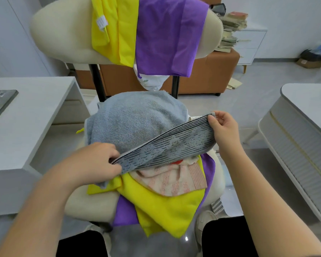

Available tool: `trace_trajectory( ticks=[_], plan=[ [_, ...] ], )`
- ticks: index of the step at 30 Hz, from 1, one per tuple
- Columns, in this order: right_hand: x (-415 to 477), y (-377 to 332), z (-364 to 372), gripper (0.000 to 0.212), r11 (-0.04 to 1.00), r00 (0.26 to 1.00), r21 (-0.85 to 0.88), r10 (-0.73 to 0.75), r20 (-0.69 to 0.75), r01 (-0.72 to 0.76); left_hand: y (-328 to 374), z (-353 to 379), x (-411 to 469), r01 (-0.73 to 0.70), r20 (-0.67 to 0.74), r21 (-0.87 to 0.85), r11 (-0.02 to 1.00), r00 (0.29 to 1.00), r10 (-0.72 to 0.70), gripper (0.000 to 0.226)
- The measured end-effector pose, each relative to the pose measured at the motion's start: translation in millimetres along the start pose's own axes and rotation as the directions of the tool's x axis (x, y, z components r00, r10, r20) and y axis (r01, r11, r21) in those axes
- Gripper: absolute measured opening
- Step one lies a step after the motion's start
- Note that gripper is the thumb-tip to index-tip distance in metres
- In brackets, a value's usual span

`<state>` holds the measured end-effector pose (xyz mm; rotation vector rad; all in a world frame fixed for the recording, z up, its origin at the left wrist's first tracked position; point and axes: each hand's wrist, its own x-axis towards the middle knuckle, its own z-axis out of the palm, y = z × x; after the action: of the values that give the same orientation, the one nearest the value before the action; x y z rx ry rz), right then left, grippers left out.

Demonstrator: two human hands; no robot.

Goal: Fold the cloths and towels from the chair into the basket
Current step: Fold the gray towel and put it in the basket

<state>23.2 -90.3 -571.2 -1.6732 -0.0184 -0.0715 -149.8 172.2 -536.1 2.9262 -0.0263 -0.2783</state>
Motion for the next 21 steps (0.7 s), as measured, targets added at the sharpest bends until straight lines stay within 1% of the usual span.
trace_trajectory(
  ticks=[3,5,7,8,9,10,12,15,16,18,19,21],
  plan=[
    [-3,2,1,0.017,1.0,1.0,-0.023,0.009,-0.005,-0.009,-15,0,-11,0.026,0.042,0.007,1.0,0.999,-0.026,0.033],
    [-3,4,1,0.016,0.999,1.0,-0.04,0.024,-0.016,-0.024,-23,3,-17,0.02,0.037,-0.001,1.0,0.999,-0.02,0.041],
    [-4,6,1,0.022,0.998,0.998,-0.04,0.049,-0.034,-0.05,-30,9,-23,0.02,-0.019,0.01,1.0,1.0,-0.02,0.056],
    [-4,7,2,0.024,0.997,0.997,-0.037,0.064,-0.039,-0.066,-33,11,-26,0.037,-0.081,-0.045,0.998,0.996,-0.04,0.06],
    [-5,8,2,0.025,0.996,0.996,-0.034,0.079,-0.042,-0.081,-34,11,-29,0.047,-0.151,-0.152,0.987,0.986,-0.07,0.061],
    [-6,10,3,0.023,0.995,0.995,-0.029,0.092,-0.041,-0.093,-35,10,-32,0.038,-0.215,-0.271,0.962,0.972,-0.099,0.059],
    [-6,9,3,0.018,0.994,0.994,-0.017,0.107,-0.032,-0.107,-35,7,-35,-0.037,-0.332,-0.442,0.896,0.935,-0.125,0.05],
    [-9,3,3,0.011,0.996,0.997,0.047,0.071,-0.016,-0.07,-29,4,-33,-0.128,-0.506,-0.621,0.773,0.819,-0.271,0.011],
    [-10,-1,3,0.01,0.998,0.999,0.051,0.048,-0.014,-0.048,-25,4,-29,-0.166,-0.542,-0.663,0.73,0.779,-0.315,0.008],
    [-15,-8,3,0.016,0.999,1.0,0.032,0.005,-0.011,-0.005,-16,2,-21,-0.226,-0.582,-0.703,0.675,0.728,-0.363,0.01],
    [-17,-12,4,0.016,0.999,1.0,0.036,-0.019,-0.004,0.019,-11,1,-16,-0.245,-0.596,-0.704,0.666,0.715,-0.366,0.014],
    [-25,-21,8,0.013,0.995,0.996,0.053,-0.085,0.031,0.083,3,-1,-6,-0.259,-0.619,-0.684,0.682,0.701,-0.355,0.02]
  ],
)
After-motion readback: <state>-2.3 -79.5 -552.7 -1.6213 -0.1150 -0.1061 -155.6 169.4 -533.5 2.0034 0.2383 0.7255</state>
